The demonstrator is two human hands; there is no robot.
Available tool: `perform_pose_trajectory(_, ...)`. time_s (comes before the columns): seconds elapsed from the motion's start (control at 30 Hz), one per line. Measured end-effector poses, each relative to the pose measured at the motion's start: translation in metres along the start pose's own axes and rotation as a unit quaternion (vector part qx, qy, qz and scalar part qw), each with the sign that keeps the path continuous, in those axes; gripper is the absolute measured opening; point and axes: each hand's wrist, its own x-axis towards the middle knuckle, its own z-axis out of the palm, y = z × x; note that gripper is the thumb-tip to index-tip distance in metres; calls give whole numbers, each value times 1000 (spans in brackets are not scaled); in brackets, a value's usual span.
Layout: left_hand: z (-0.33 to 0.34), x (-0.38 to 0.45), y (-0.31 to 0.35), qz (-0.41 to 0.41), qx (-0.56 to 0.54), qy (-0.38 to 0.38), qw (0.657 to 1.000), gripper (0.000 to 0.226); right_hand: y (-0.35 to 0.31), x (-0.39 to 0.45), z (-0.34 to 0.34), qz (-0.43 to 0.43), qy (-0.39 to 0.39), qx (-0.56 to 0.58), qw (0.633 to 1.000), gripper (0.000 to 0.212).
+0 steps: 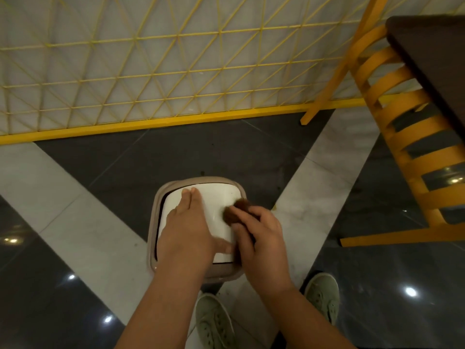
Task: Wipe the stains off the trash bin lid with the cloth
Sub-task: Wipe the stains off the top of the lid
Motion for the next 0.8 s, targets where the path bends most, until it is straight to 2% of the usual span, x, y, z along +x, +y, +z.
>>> perform_pose_trajectory(0.07,-1,-1,1,-10,4,-15,1000,127,17,-6,1,100,-8,10,995,29)
perform_pose_trajectory(0.1,-1,-1,1,-14,5,-20,1000,127,20,-13,2,123,-12,5,992,29)
perform_pose_trajectory(0.17,-1,0,0,-15,-3,-19,1000,128,13,-25,1,104,-12,14,994,30)
perform_pose_trajectory(0.3,1,1,-4,11,-12,11,1000,120,-15,-26,-2,-39,-25,-16,999,36)
perform_pose_trajectory(0.43,-10,-5,-18,30,-74,-46,996,126,3,-8,-7,28,-14,-19,999,36)
perform_pose_trajectory(0.5,-14,-10,-29,60,-101,-66,991,119,12,-9,-11,51,-9,-10,999,37)
perform_pose_trajectory(0.57,-14,-13,-35,88,-67,-75,991,115,9,-12,-14,57,3,16,998,32)
perform_pose_trajectory(0.67,-9,-10,-37,93,-25,-57,994,116,-1,-29,-14,-20,-13,-28,999,26)
perform_pose_trajectory(0.8,-3,-5,-39,103,-35,-41,993,110,-6,-44,-16,-157,-61,-100,981,27)
